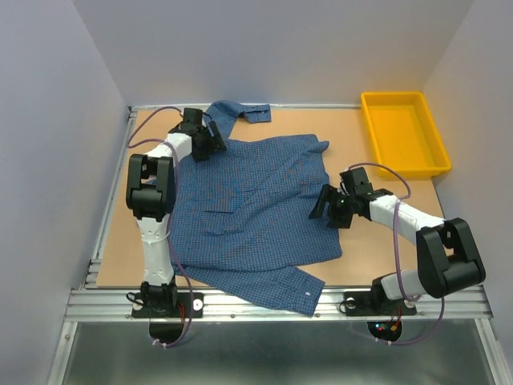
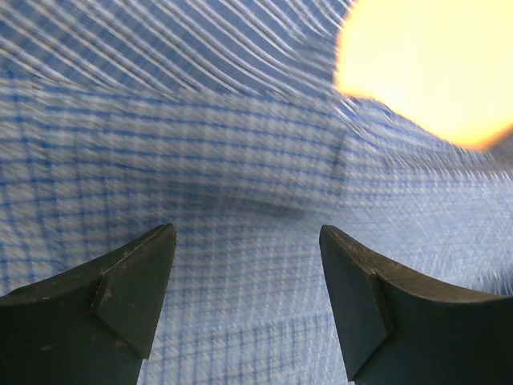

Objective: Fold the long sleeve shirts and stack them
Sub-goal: Flatten the shirt out

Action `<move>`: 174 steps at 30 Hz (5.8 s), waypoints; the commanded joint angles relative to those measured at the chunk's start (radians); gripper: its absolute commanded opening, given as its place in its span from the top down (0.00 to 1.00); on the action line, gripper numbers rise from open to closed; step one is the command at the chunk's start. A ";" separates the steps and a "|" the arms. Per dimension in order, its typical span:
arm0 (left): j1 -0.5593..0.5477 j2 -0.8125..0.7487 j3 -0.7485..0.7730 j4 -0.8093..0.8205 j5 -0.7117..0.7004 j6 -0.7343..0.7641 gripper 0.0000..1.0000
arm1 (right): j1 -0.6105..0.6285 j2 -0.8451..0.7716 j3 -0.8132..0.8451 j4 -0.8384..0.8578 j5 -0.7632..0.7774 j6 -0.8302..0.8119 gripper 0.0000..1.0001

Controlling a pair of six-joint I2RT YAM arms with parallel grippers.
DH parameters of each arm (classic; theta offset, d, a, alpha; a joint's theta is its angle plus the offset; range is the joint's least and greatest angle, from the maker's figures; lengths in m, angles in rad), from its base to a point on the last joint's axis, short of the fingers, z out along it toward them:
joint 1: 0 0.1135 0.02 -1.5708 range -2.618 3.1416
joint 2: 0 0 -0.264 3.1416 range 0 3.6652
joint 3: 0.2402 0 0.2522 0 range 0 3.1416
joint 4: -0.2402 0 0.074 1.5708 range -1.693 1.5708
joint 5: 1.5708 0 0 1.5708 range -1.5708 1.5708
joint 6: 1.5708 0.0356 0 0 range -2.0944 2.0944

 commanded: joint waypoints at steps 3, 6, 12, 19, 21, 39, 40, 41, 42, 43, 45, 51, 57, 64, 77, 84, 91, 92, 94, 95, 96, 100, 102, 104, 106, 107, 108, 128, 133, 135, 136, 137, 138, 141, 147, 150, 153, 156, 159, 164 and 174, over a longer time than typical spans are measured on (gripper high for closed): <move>0.098 0.056 0.007 0.010 -0.022 -0.056 0.16 | -0.006 0.051 -0.094 -0.012 0.056 0.076 0.22; 0.147 0.053 -0.010 0.020 -0.024 -0.076 0.16 | -0.032 0.033 -0.144 -0.056 0.070 0.103 0.22; 0.236 0.043 -0.043 0.039 -0.002 -0.096 0.16 | -0.085 -0.099 -0.160 -0.196 0.154 0.104 0.22; 0.251 -0.031 -0.048 0.042 0.074 -0.073 0.16 | -0.085 -0.122 -0.013 -0.299 0.202 0.005 0.21; 0.238 -0.065 -0.053 0.036 0.096 -0.062 0.15 | -0.085 -0.122 0.044 -0.313 0.206 -0.027 0.21; 0.087 -0.572 -0.592 -0.027 -0.061 0.001 0.10 | 0.074 0.282 0.561 -0.074 0.189 -0.212 0.26; 0.078 -0.583 -0.634 -0.026 -0.064 -0.001 0.10 | 0.088 0.320 0.572 -0.057 0.196 -0.217 0.27; 0.063 -0.595 -0.654 -0.019 -0.068 -0.007 0.10 | 0.094 0.338 0.577 -0.028 0.199 -0.219 0.28; 0.061 -0.600 -0.674 -0.015 -0.068 -0.011 0.10 | 0.100 0.357 0.580 -0.014 0.206 -0.223 0.28; 0.060 -0.605 -0.704 -0.010 -0.067 -0.014 0.10 | 0.108 0.394 0.586 -0.001 0.225 -0.226 0.29; 0.060 -0.602 -0.726 0.004 -0.074 -0.022 0.11 | 0.110 0.430 0.592 0.022 0.261 -0.223 0.34; 0.058 -0.511 -0.686 0.004 -0.094 0.001 0.11 | 0.110 0.534 0.609 0.048 0.404 -0.211 0.42; 0.058 -0.421 -0.617 -0.025 -0.119 0.035 0.12 | 0.054 0.626 0.623 0.048 0.498 -0.167 0.42; 0.044 -0.313 -0.466 -0.081 -0.093 0.093 0.13 | -0.084 0.680 0.661 0.046 0.522 -0.137 0.40; -0.014 -0.297 -0.125 -0.111 -0.084 0.091 0.08 | -0.108 0.475 0.701 -0.003 0.412 -0.216 0.23; 0.022 -0.655 -0.403 -0.156 -0.153 0.018 0.05 | -0.075 0.165 0.391 -0.066 0.338 -0.162 0.16; 0.228 -0.959 -0.746 -0.191 -0.154 0.009 0.11 | -0.052 -0.107 0.133 -0.139 0.159 -0.160 0.17; 0.245 -0.999 -0.790 -0.194 -0.154 0.010 0.11 | -0.029 -0.122 0.118 -0.156 0.121 -0.191 0.18; 0.288 -1.020 -0.839 -0.187 -0.150 0.001 0.11 | 0.084 -0.149 0.104 -0.194 0.143 -0.237 0.18; 0.300 -1.020 -0.852 -0.179 -0.139 -0.004 0.11 | 0.138 -0.147 0.106 -0.204 0.154 -0.246 0.18; 0.316 -1.016 -0.861 -0.168 -0.112 -0.007 0.11 | 0.189 -0.136 0.116 -0.210 0.168 -0.252 0.18; 0.356 -0.996 -0.892 -0.145 -0.105 -0.016 0.11 | 0.492 -0.084 0.152 -0.211 0.229 -0.272 0.20; 0.377 -0.984 -0.902 -0.138 -0.130 -0.008 0.11 | 0.583 -0.054 0.175 -0.216 0.251 -0.280 0.20; 0.400 -0.967 -0.918 -0.127 -0.111 -0.004 0.11 | 0.686 0.000 0.199 -0.227 0.300 -0.257 0.21; 0.417 -0.959 -0.916 -0.128 -0.096 0.001 0.12 | 0.703 0.032 0.195 -0.228 0.358 -0.214 0.21; 0.423 -0.962 -0.918 -0.128 -0.093 0.002 0.11 | 0.703 0.035 0.186 -0.230 0.393 -0.197 0.22; 0.425 -0.967 -0.915 -0.128 -0.094 0.001 0.11 | 0.703 0.036 0.181 -0.234 0.442 -0.173 0.23; 0.458 -0.812 -0.935 -0.098 -0.096 -0.001 0.17 | 0.134 0.017 0.073 -0.169 0.378 -0.013 0.32; 0.458 -0.749 -0.924 -0.069 -0.093 0.015 0.20 | 0.110 0.060 0.055 -0.124 0.461 0.018 0.43; 0.458 -0.708 -0.912 -0.050 -0.081 0.021 0.20 | 0.096 0.091 0.052 -0.101 0.473 0.021 0.50; 0.457 -0.691 -0.907 -0.046 -0.076 0.024 0.20 | 0.091 0.103 0.053 -0.093 0.478 0.021 0.52; 0.457 -0.654 -0.889 -0.042 -0.071 0.031 0.20 | 0.082 0.112 0.055 -0.084 0.495 0.022 0.54; 0.457 -0.637 -0.880 -0.038 -0.061 0.036 0.21 | 0.077 0.124 0.058 -0.081 0.504 0.021 0.56; 0.457 -0.571 -0.840 -0.023 -0.038 0.038 0.23 | 0.033 0.167 0.069 -0.070 0.521 0.021 0.59; 0.412 -0.462 -0.732 0.011 0.022 0.025 0.30 | -0.093 0.213 0.099 -0.041 0.504 0.022 0.62; 0.389 -0.416 -0.669 0.020 0.041 0.022 0.33 | -0.098 0.220 0.124 -0.037 0.492 0.018 0.62; 0.388 -0.369 -0.602 0.030 0.045 0.013 0.42 | -0.096 0.209 0.132 -0.037 0.483 0.015 0.62; 0.386 -0.312 -0.524 0.028 0.050 0.009 0.51 | -0.096 0.195 0.129 -0.037 0.490 0.011 0.62; 0.383 -0.250 -0.423 0.016 0.064 0.008 0.51 | -0.098 0.186 0.127 -0.038 0.501 0.008 0.62; 0.382 -0.269 -0.382 -0.027 0.065 0.019 0.41 | -0.098 0.112 0.126 -0.049 0.481 0.007 0.55; 0.382 -0.692 -0.753 -0.084 -0.007 0.004 0.15 | -0.117 -0.084 0.057 -0.127 0.407 0.025 0.32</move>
